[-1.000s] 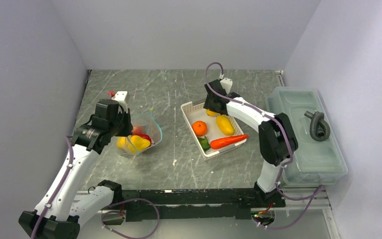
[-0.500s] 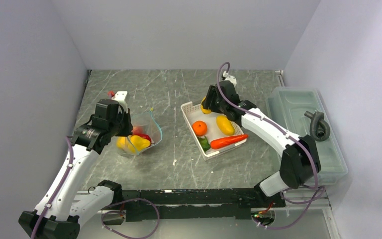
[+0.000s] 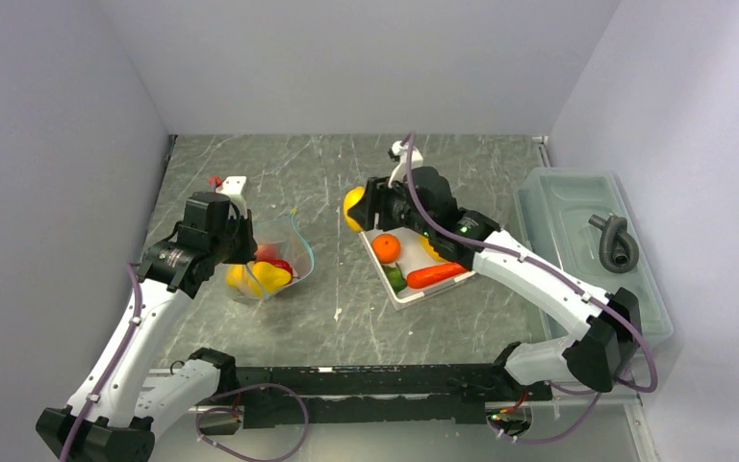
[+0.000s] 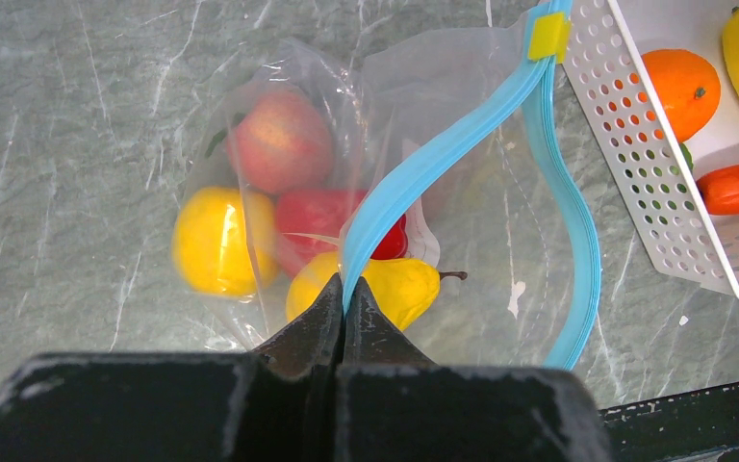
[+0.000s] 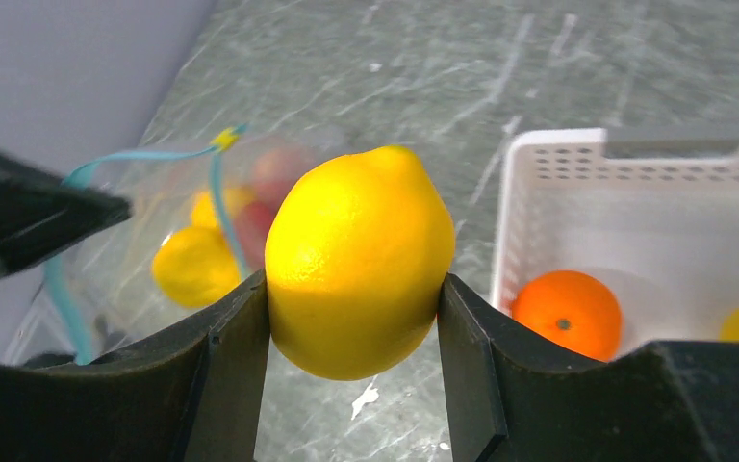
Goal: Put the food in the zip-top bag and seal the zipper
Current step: Place the fake fruit in the zipper food storage bag.
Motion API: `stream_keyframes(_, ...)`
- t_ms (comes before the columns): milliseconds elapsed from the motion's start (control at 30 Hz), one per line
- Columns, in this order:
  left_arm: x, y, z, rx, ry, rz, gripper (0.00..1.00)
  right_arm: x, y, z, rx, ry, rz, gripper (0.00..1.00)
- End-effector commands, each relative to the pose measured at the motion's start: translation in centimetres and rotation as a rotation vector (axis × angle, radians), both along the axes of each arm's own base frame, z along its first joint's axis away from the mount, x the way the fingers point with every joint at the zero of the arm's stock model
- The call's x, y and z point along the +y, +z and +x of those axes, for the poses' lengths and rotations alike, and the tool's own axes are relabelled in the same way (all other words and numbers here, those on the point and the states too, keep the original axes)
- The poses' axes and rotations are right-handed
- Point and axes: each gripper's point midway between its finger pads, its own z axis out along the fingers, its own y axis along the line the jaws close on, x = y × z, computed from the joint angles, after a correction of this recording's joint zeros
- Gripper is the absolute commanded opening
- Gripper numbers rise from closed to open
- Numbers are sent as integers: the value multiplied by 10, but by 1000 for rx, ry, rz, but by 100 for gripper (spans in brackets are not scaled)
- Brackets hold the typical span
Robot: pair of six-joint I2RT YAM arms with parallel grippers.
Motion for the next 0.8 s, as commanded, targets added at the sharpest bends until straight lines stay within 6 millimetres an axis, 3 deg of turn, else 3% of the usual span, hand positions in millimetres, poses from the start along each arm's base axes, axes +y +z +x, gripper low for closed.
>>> stream_keyframes(0, -3, 6, 4, -36, -23, -5, 0, 33, 58, -25, -165, 166, 49, 13)
stream_keyframes(200, -3, 4, 4, -32, -25, -2, 0, 60, 70, -53, -220, 291, 42, 15)
stream_keyframes(500, -5, 4, 4, -29, -34, -9, 0, 107, 63, -82, -218, 469, 14, 13)
stream_keyframes(767, -5, 4, 3, -31, -34, -10, 0, 147, 34, -79, -159, 513, -51, 13)
